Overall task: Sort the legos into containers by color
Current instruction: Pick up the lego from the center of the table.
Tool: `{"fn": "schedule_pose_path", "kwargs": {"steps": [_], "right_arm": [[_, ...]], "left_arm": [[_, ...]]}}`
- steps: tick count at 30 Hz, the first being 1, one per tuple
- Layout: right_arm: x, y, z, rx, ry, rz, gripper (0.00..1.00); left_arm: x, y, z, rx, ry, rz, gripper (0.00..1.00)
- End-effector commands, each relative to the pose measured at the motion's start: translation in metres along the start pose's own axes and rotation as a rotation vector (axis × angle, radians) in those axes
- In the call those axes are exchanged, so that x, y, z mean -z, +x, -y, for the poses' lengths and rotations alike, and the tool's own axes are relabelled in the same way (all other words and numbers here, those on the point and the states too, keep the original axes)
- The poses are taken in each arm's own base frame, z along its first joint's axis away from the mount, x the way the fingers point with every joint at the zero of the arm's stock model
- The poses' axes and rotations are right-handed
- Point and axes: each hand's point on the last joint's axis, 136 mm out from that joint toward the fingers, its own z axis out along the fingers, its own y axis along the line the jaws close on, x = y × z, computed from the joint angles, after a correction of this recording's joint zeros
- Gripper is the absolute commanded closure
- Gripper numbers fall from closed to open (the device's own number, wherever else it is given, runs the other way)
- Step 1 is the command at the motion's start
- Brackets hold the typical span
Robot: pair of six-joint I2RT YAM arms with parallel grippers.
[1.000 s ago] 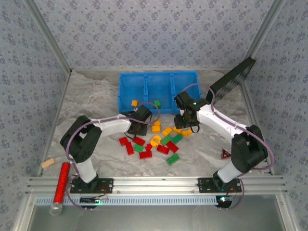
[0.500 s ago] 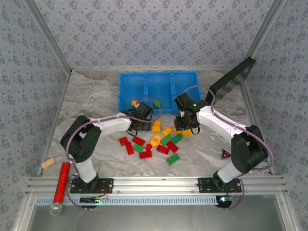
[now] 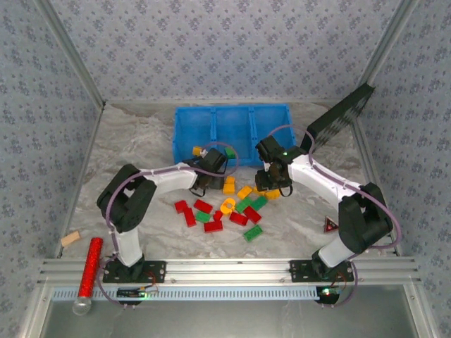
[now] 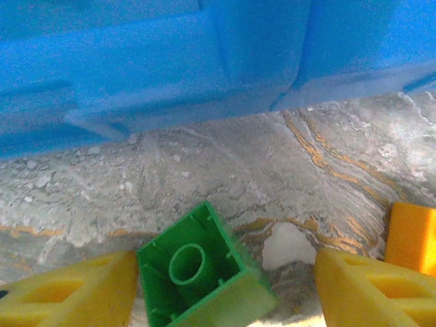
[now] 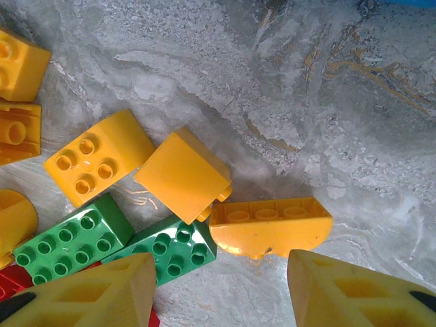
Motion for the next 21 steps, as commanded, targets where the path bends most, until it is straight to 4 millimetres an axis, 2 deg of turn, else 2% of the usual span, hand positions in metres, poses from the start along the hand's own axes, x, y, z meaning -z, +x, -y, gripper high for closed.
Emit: {"fn": "schedule_pose_path", "kwargs": {"steps": [1, 8, 15, 18, 21], "right_arm": [[0.000, -0.003, 0.000, 0.001, -0.009, -0.007, 0.45], [-0.003, -0.002, 0.000, 0.001, -0.009, -0.012, 0.45], [0.000, 0.002, -0.003, 0.019, -0.017, -0.015, 0.44], [0.005, 0.006, 0.000, 0.018, -0.012, -0.013, 0.44], [0.008, 0.014, 0.006, 0.006, -0.001, -0.028, 0.44]], "left_arm": [[-0.005, -0.005, 0.005, 0.016, -0.004, 0.008, 0.33], [-0.006, 0.004, -0.006, 0.030, -0.038, -0.012, 0.43], [-0.010, 0.014, -0.018, 0.018, -0.065, -0.027, 0.59], [-0.003, 0.012, -0.020, 0.018, -0.064, -0.016, 0.63], [0.014, 0.004, -0.017, 0.018, -0.035, 0.008, 0.66]]}}
